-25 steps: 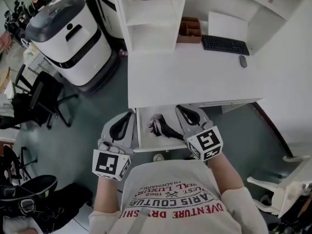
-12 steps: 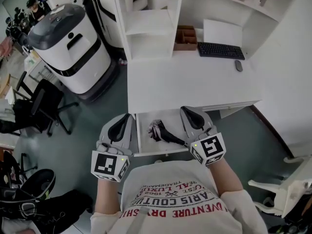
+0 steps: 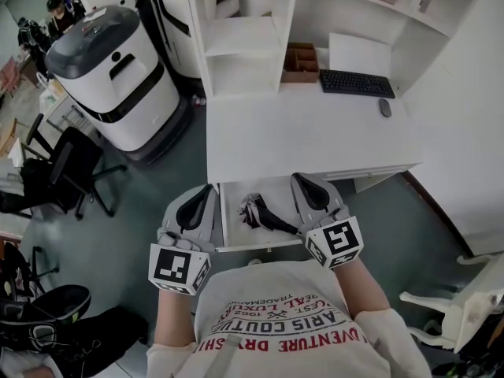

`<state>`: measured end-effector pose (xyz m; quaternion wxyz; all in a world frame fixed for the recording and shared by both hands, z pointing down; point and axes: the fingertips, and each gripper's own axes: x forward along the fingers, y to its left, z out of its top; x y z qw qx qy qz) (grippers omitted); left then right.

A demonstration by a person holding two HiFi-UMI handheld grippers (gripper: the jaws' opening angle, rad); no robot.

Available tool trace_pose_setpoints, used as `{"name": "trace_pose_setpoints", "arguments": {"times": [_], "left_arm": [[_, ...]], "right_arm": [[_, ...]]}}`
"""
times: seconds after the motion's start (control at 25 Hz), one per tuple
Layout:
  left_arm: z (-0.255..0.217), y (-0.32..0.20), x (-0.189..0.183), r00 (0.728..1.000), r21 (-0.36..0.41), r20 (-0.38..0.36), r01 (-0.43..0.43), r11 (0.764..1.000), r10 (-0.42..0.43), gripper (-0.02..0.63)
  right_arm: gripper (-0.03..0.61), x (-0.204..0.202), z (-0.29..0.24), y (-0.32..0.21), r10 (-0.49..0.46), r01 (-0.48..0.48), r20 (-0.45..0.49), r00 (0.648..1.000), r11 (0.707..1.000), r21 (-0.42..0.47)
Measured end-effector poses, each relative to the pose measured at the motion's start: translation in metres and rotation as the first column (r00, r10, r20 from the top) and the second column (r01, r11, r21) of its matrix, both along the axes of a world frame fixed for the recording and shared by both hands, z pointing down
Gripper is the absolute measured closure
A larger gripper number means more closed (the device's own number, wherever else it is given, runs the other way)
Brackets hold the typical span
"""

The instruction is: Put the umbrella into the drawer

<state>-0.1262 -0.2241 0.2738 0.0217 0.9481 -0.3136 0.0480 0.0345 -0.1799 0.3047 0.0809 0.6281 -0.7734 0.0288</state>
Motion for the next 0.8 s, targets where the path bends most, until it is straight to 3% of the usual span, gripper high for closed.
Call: {"name": "trace_pose_setpoints", "arguments": {"times": [0.8], "left_arm": [[-0.0018,0.0075,0.0021,1.0,-0.008,-0.006,-0.008,1.0,0.008,0.611]], "right_arm": [[0.578,-0.0072,-0.0044,0.0042,-0.007,0.006,0.006,1.0,0.999,0.049]]}}
